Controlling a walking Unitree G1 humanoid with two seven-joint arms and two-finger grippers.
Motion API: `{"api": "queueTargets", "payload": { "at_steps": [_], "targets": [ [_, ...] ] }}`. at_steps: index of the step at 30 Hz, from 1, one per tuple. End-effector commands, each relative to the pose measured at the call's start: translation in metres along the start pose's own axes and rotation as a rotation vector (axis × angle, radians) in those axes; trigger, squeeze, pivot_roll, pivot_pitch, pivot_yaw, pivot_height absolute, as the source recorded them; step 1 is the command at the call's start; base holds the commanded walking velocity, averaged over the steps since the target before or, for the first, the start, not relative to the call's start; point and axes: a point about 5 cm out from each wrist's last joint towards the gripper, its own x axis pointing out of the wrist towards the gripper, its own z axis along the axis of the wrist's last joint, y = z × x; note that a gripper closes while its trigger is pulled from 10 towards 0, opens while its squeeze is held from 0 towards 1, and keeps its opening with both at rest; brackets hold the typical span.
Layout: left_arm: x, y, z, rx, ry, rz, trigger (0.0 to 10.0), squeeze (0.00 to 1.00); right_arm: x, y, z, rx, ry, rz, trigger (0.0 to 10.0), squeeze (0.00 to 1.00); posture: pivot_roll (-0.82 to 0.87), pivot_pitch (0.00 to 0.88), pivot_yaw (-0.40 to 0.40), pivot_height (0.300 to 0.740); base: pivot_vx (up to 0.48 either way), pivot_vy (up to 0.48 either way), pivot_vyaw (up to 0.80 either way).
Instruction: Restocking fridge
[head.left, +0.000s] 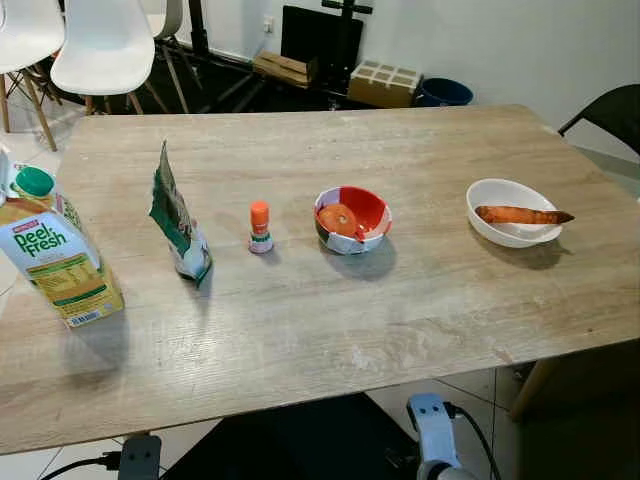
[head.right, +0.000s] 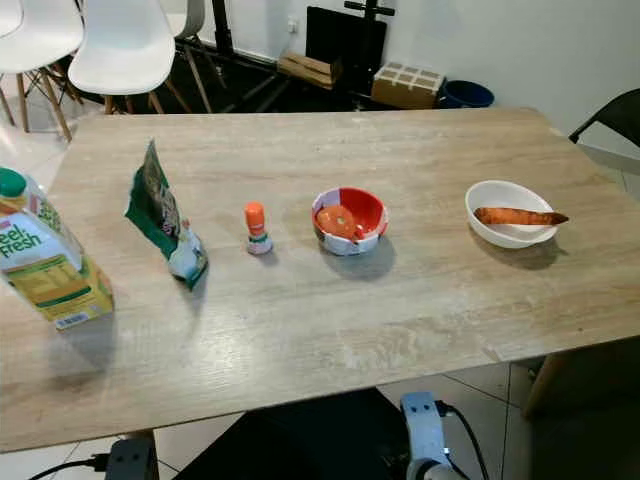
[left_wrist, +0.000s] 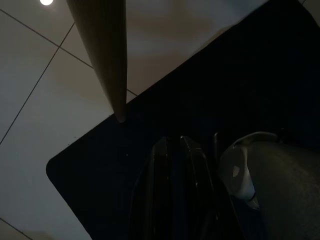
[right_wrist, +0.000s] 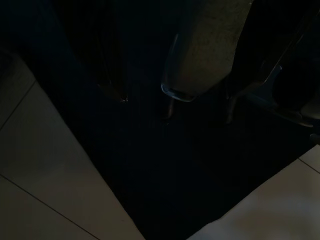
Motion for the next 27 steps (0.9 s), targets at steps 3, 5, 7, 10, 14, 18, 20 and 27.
{"api": "queueTargets", "payload": {
  "at_steps": [3,5,7,10,14,18,20,27],
  "targets": [
    [-0.0037,-0.0016,-0.0106,0.017,0.044,-0.014,10.0,0.0,-0.0033,-0.0029,-0.0096,0.006,0.023,-0.016,10.0,0.0,-0.02,0.125,-0.059,0.74,-0.339,0.0,0.0],
    [-0.0043,-0.0007,-0.0117,0.018,0.049,-0.013,10.0,0.0,-0.0045,-0.0044,-0.0126,0.009,0.032,-0.022,10.0,0.0,-0.02,0.127,-0.06,0.74,-0.373,0.0,0.0],
    [-0.0048,-0.0005,-0.0127,0.016,0.051,-0.015,10.0,0.0,-0.005,-0.0057,-0.0136,0.009,0.037,-0.026,10.0,0.0,-0.02,0.128,-0.061,0.74,-0.403,0.0,0.0],
    [-0.005,-0.0006,-0.013,0.017,0.051,-0.015,10.0,0.0,-0.0051,-0.006,-0.0136,0.009,0.038,-0.027,10.0,0.0,-0.02,0.128,-0.061,0.74,-0.417,0.0,0.0],
    [-0.0047,-0.0014,-0.0132,0.023,0.056,-0.012,10.0,0.0,-0.0048,-0.0064,-0.0126,0.006,0.036,-0.027,10.0,0.0,-0.02,0.129,-0.061,0.74,-0.079,0.0,0.0],
    [-0.0038,-0.0029,-0.0122,0.022,0.059,-0.012,10.0,0.0,-0.0044,-0.0057,-0.0112,0.003,0.031,-0.023,10.0,0.0,-0.02,0.128,-0.061,0.74,0.0,0.0,0.0],
    [-0.0036,-0.0032,-0.0121,0.021,0.061,-0.011,10.0,0.0,-0.0043,-0.0056,-0.0109,0.002,0.03,-0.022,10.0,0.0,-0.02,0.126,-0.06,0.74,0.0,0.0,0.0],
    [-0.0031,-0.0041,-0.012,0.016,0.066,-0.011,10.0,0.0,-0.0035,-0.0056,-0.008,-0.002,0.022,-0.019,10.0,0.0,-0.02,0.121,-0.057,0.74,0.0,0.0,0.0]
  ]
}}
